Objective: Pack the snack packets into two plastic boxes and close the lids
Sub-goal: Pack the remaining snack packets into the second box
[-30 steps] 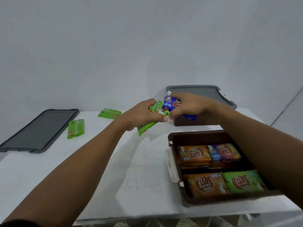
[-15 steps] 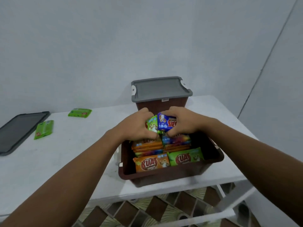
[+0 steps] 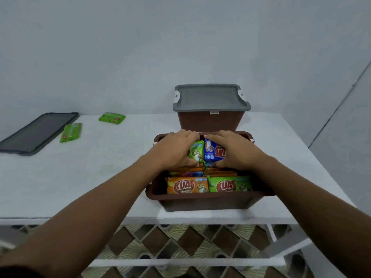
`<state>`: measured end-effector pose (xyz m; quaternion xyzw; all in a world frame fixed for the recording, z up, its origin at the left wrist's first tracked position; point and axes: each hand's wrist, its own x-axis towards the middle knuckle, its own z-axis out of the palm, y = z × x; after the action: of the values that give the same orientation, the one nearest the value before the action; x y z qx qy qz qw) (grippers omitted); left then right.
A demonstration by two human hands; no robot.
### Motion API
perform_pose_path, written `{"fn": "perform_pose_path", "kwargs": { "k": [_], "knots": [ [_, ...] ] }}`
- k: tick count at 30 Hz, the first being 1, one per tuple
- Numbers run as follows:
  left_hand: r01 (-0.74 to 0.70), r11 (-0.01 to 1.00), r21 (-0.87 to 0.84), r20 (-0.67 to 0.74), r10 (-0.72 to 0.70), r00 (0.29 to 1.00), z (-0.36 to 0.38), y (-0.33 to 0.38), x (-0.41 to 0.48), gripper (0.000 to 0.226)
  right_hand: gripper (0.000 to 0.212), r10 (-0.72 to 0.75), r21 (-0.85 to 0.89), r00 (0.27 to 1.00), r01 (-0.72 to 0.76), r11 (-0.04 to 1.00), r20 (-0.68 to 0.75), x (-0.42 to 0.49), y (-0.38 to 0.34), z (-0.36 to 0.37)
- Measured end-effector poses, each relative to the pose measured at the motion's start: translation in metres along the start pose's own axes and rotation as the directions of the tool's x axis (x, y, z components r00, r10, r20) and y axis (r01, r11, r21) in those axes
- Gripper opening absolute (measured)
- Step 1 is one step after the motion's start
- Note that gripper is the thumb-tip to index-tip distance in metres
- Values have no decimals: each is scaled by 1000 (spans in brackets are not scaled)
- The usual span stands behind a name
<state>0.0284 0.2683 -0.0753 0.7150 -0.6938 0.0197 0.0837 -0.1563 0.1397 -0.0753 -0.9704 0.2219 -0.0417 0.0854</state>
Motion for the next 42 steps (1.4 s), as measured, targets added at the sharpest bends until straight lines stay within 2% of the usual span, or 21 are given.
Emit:
{"fn": "perform_pose_path", "kwargs": {
  "k": [4,6,11,16,23,31,35,38,42],
  "knots": [
    [-60,977,205,-49,72,996,5,-4,1,65,88,-13,7,1000,14,1000,-22,-1,-3,0],
    [-65,972,224,-42,76,996,5,-5,1,60,86,-31,-22,999,30,999,-31,-2,-4,2],
    [-43,981,190,26,38,999,6,-5,-1,57,72,-31,3,997,31,1000,-74,-2,-4,3],
    [-44,986,160,82,31,996,3,-5,-1,48,54,-14,20,1000,14,1000,-21,-1,-4,4],
    [-43,989,141,116,26,993,5,-8,1,42,48,14,38,1000,-13,999,-16,0,-3,4],
    [-28,999,25,80,26,996,4,-14,2,38,49,21,-25,1000,-20,999,23,2,-3,4],
    [-52,998,42,108,48,993,6,-16,3,39,47,45,57,998,-48,997,40,3,-2,4],
    [-38,997,-64,119,45,992,4,-18,3,39,48,51,134,997,-58,989,53,4,-2,3],
    [-56,910,-411,-25,50,998,-4,-29,0,28,47,70,345,998,-64,937,-4,9,-4,-7]
  ]
}}
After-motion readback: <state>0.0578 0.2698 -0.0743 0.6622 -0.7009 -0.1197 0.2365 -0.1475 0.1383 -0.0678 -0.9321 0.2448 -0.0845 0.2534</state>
